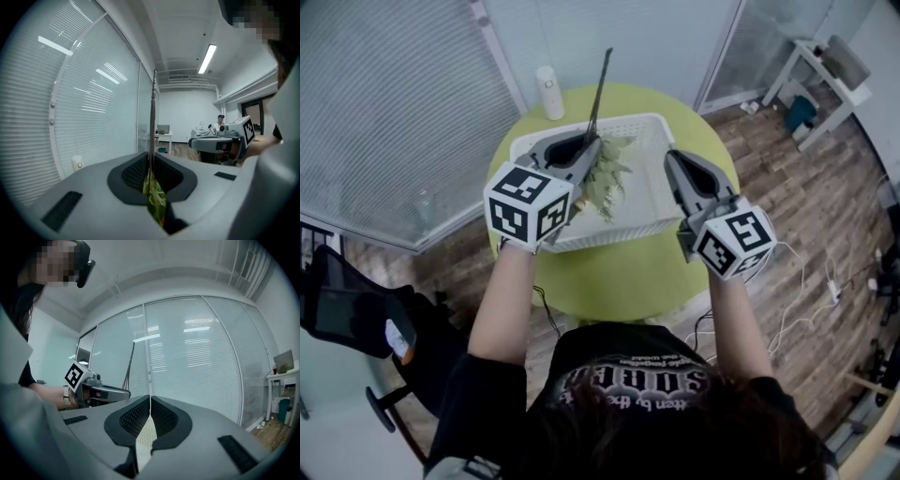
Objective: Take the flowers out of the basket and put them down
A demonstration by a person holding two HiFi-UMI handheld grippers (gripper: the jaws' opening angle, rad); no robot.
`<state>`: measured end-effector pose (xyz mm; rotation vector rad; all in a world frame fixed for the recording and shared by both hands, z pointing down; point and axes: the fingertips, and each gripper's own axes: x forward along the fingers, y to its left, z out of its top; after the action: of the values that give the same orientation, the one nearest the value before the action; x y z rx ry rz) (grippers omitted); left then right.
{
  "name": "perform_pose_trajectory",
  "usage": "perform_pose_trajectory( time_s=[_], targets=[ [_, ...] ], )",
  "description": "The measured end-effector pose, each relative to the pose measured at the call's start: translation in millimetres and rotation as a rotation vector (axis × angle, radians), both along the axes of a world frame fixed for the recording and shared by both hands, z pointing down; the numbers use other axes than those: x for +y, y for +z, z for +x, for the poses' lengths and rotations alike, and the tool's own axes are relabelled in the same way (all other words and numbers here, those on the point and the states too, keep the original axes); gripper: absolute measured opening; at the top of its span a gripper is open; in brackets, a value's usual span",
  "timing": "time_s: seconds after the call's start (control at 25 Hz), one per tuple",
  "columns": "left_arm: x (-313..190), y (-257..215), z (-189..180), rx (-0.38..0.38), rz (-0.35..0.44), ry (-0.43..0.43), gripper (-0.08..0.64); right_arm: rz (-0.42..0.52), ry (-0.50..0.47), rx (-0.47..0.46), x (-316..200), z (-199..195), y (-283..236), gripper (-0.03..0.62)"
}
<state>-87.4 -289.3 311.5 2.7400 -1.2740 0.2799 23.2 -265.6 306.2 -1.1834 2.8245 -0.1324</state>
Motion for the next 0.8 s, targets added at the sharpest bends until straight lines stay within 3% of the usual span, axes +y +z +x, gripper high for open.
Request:
perform_pose_trajectory(
  time_s=[0.44,0.8],
  targets=[
    [48.4,-45.3,-13.0,0.076,0.108,-0.119,0.031,0.022,-0.048,0.005,24.6,-4.5,-11.0,0.029],
    [80.8,-58.7,-11.1,0.108,0.152,-0.135,0.037,0.022,-0.085,0.007,45.6,-7.2,-11.1,0.029]
  ],
)
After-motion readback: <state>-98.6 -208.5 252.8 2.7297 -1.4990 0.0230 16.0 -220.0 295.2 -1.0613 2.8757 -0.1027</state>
